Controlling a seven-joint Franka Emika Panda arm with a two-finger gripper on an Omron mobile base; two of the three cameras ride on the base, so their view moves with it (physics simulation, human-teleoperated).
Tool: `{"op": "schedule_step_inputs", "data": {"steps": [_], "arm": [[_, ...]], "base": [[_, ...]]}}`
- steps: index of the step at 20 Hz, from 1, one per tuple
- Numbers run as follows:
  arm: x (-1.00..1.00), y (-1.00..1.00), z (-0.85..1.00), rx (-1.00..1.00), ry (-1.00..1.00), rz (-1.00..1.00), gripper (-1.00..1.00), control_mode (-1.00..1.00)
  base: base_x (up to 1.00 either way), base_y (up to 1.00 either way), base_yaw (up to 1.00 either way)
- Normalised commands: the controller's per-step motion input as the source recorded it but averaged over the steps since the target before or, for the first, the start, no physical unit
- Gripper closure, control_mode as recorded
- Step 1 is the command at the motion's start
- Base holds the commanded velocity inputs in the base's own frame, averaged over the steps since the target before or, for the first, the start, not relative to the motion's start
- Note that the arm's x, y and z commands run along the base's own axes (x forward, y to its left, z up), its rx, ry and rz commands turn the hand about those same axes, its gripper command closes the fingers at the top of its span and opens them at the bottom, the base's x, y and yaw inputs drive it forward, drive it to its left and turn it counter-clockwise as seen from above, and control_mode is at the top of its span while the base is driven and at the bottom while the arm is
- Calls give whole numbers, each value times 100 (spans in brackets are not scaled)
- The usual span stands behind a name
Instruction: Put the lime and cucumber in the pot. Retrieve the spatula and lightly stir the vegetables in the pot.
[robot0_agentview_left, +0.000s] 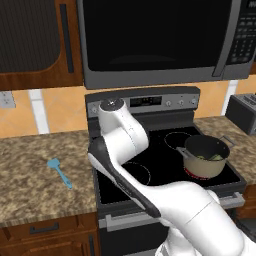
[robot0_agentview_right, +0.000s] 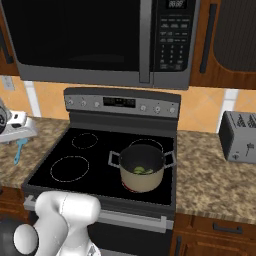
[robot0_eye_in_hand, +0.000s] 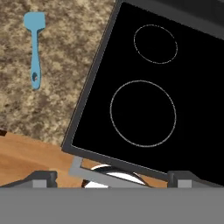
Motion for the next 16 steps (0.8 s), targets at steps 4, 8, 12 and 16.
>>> {"op": "schedule_step_inputs", "data": {"steps": [4, 8, 12, 16], "arm": [[-2, 100, -28, 0, -2, 0, -100, -100], [9, 93, -34, 0, 0, 0, -100, -100], [20, 62, -40, 0, 0, 0, -100, -100], [27, 32, -41, 0, 1, -1, -100, -100]], "base": [[0, 0, 0], [0, 0, 0], [0, 0, 0], [0, 0, 0]]}}
